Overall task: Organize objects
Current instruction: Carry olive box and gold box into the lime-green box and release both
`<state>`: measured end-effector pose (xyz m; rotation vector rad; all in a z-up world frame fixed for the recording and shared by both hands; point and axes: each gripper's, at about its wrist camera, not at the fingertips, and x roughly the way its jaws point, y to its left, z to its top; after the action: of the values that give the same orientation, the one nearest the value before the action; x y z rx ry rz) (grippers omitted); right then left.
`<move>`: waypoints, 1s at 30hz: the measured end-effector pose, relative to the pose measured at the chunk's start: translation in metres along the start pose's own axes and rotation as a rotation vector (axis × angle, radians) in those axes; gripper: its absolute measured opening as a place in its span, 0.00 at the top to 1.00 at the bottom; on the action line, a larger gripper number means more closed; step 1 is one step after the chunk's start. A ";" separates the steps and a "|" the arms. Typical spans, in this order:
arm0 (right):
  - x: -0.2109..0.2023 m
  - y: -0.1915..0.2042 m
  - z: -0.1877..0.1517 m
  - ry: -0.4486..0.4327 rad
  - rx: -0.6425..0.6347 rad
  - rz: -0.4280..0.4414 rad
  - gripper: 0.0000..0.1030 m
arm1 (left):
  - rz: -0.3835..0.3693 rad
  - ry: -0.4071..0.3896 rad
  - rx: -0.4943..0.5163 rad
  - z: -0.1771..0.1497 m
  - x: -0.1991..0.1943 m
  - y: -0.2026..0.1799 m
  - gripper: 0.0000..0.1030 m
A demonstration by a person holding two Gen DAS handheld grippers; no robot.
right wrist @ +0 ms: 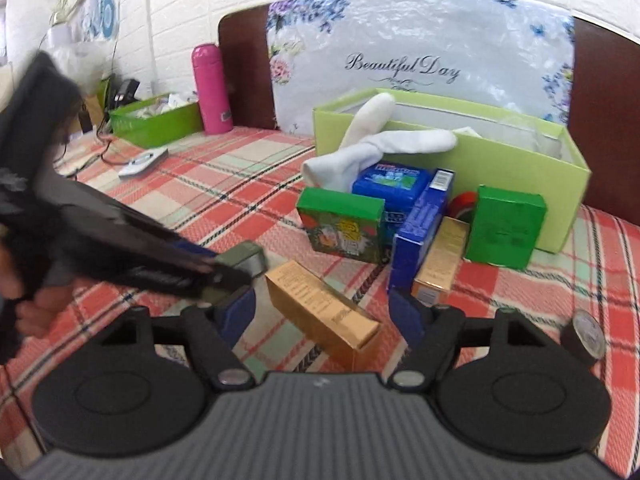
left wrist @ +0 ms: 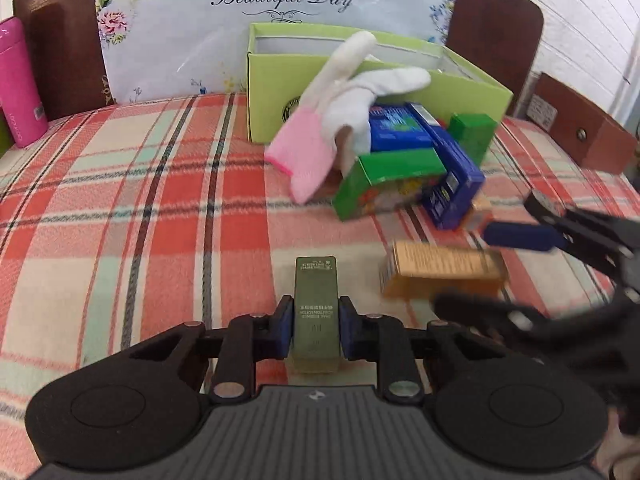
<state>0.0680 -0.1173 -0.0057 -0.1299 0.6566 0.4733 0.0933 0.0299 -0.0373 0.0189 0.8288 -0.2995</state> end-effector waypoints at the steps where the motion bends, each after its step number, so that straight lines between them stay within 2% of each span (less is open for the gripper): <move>1: 0.004 0.000 -0.001 0.024 0.007 -0.013 0.45 | 0.002 0.005 0.000 -0.005 -0.004 0.000 0.77; 2: 0.007 -0.001 -0.003 0.054 0.028 -0.013 0.63 | 0.003 0.009 -0.001 -0.009 -0.008 -0.001 0.77; 3: 0.006 0.000 -0.005 0.081 0.063 -0.019 0.74 | 0.006 0.012 -0.003 -0.012 -0.012 -0.002 0.77; 5: -0.005 0.003 -0.008 0.107 0.119 -0.060 0.77 | 0.009 0.017 -0.015 -0.015 -0.016 -0.003 0.77; 6: -0.012 0.006 -0.009 0.116 0.134 -0.057 0.77 | 0.013 0.017 -0.019 -0.016 -0.016 -0.004 0.77; 9: -0.024 0.013 -0.015 0.122 0.115 0.042 0.77 | 0.032 0.017 -0.024 -0.013 -0.011 -0.009 0.77; 10: -0.023 0.015 -0.014 0.125 0.106 0.046 0.76 | 0.037 0.015 -0.027 -0.011 -0.009 -0.010 0.76; 13: -0.018 0.019 -0.010 0.118 0.073 -0.009 0.72 | 0.055 0.017 -0.036 -0.008 -0.005 -0.012 0.76; 19: -0.001 0.018 -0.007 0.129 0.084 -0.008 0.72 | 0.073 0.013 -0.046 -0.009 -0.005 -0.014 0.76; 23: -0.004 0.016 -0.007 0.124 0.092 -0.013 0.77 | 0.087 0.017 -0.040 -0.006 -0.006 -0.016 0.77; 27: -0.016 0.008 -0.002 0.103 0.128 0.004 0.77 | 0.106 -0.041 -0.034 0.005 -0.019 -0.019 0.77; 30: -0.033 0.000 0.011 0.050 0.140 0.013 0.77 | 0.080 -0.121 -0.011 0.026 -0.037 -0.023 0.77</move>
<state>0.0517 -0.1271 0.0233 -0.0054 0.7381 0.4361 0.0819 0.0135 0.0099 0.0231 0.7079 -0.2186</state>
